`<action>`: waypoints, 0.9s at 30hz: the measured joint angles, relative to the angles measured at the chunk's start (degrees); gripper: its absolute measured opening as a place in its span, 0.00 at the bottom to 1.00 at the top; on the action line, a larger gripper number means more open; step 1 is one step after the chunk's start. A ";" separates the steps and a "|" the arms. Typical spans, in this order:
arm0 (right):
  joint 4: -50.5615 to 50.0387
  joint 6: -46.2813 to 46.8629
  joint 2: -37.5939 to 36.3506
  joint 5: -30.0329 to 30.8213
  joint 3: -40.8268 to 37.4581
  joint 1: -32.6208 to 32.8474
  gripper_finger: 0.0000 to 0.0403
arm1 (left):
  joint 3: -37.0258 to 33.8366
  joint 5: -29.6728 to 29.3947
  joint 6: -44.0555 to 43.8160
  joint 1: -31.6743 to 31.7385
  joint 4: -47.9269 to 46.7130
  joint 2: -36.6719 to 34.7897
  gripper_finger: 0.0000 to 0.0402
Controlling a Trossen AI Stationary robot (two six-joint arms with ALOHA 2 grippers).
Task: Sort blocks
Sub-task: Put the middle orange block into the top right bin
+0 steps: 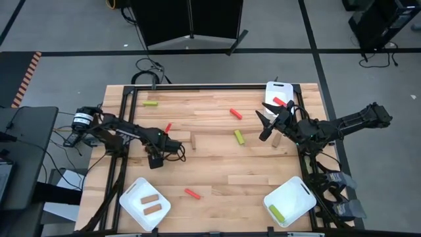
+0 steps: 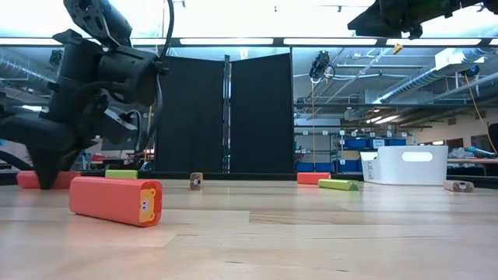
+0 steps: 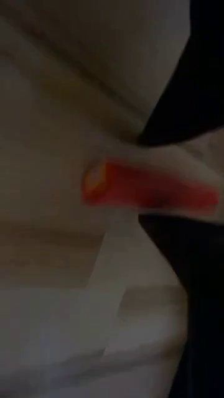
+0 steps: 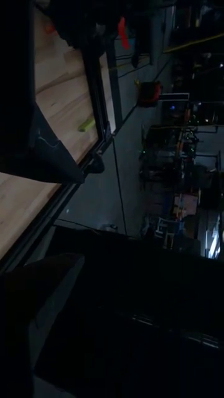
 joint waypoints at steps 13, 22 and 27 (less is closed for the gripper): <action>1.02 -0.47 -0.02 -0.12 0.00 0.04 0.50 | 6.92 -7.70 -1.19 1.57 1.04 0.17 0.15; 7.57 -4.51 -0.02 -2.10 0.00 3.06 0.50 | 24.99 -13.78 7.78 5.55 17.76 0.15 0.15; 14.82 -11.71 -0.02 -2.37 0.01 8.05 0.49 | 28.76 -12.12 8.91 9.64 41.71 0.63 0.15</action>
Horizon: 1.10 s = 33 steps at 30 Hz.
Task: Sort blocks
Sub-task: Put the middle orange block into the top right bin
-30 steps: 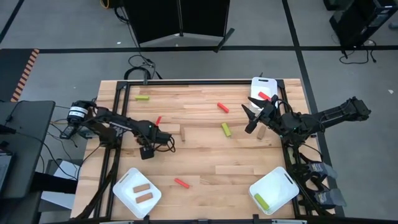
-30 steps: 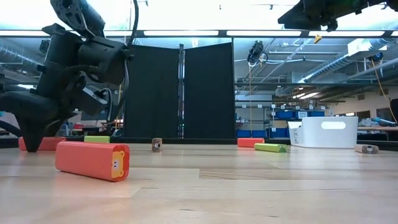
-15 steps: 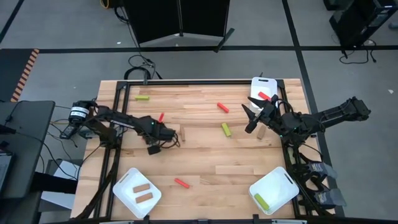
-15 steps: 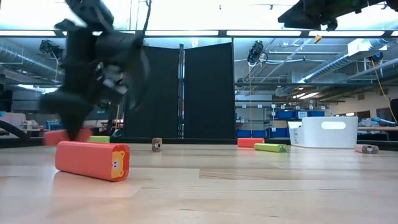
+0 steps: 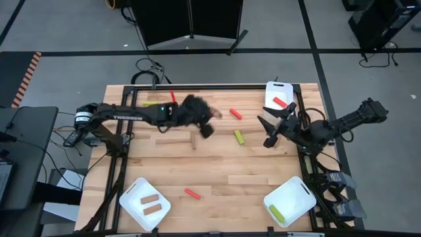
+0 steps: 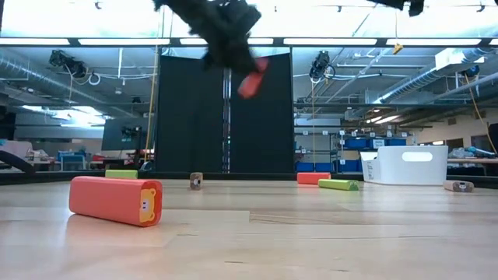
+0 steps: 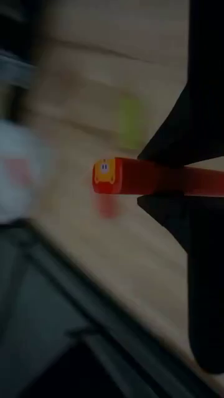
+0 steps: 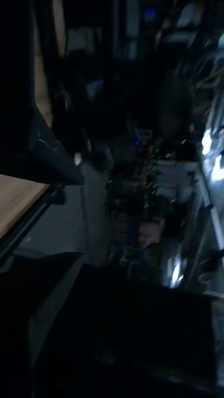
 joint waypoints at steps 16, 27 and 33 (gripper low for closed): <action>12.26 -12.53 -0.01 -2.66 0.02 9.74 0.49 | 24.58 16.45 -14.88 7.29 38.86 34.64 0.15; 12.23 -12.52 -0.02 -2.63 0.02 9.74 0.48 | 61.83 19.82 -17.82 8.22 35.20 63.21 0.15; 12.19 -12.51 0.01 -2.68 0.04 9.76 0.49 | 59.07 16.26 -18.68 8.98 41.90 66.55 0.15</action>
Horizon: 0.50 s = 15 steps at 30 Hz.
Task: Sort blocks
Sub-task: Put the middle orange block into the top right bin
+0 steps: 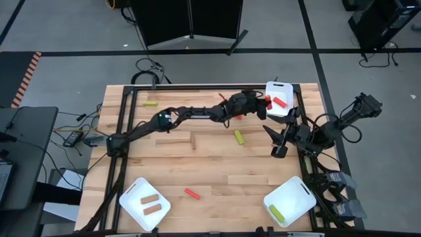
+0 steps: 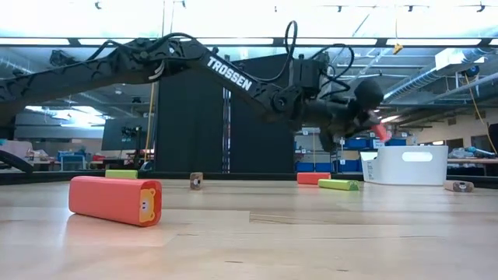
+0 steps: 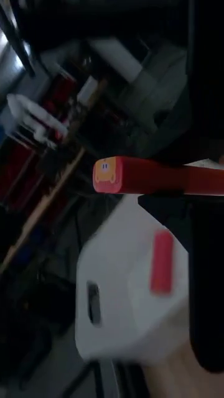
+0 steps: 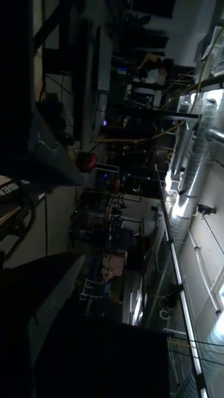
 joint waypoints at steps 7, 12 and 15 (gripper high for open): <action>0.16 -0.42 -0.01 0.04 0.00 -0.02 0.48 | -0.16 1.61 0.12 1.05 -1.30 -0.10 0.15; 0.46 -0.44 -0.01 0.04 0.00 -0.02 0.48 | -0.16 1.90 -1.24 0.97 -0.31 -0.12 0.20; 0.50 -0.46 -0.01 0.04 0.00 -0.12 0.48 | -0.16 1.57 -1.39 1.02 -0.30 -0.12 0.21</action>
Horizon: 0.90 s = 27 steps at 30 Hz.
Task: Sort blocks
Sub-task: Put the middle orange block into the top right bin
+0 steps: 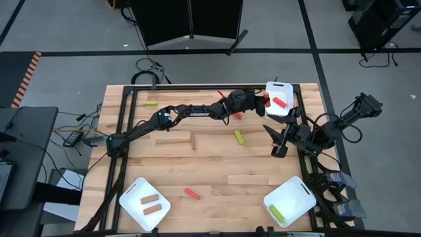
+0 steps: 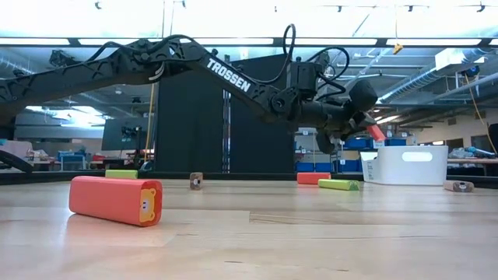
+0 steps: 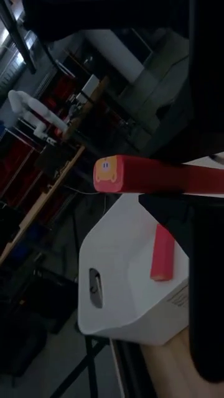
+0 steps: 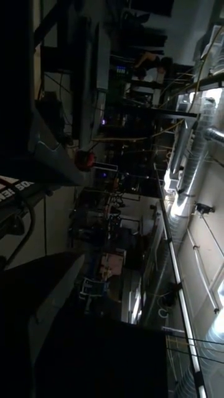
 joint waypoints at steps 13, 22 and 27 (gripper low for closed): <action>0.37 -0.38 0.00 0.02 0.00 -1.23 0.48 | 0.00 -0.97 -1.26 -1.14 1.53 -0.11 0.22; 0.37 -0.57 0.00 0.02 0.00 -1.23 0.47 | 0.00 -0.94 -1.36 -1.27 1.22 -0.11 0.43; 0.37 -0.59 0.00 0.04 0.00 -1.23 0.47 | 0.00 -0.93 -1.67 -1.22 1.51 -0.11 0.54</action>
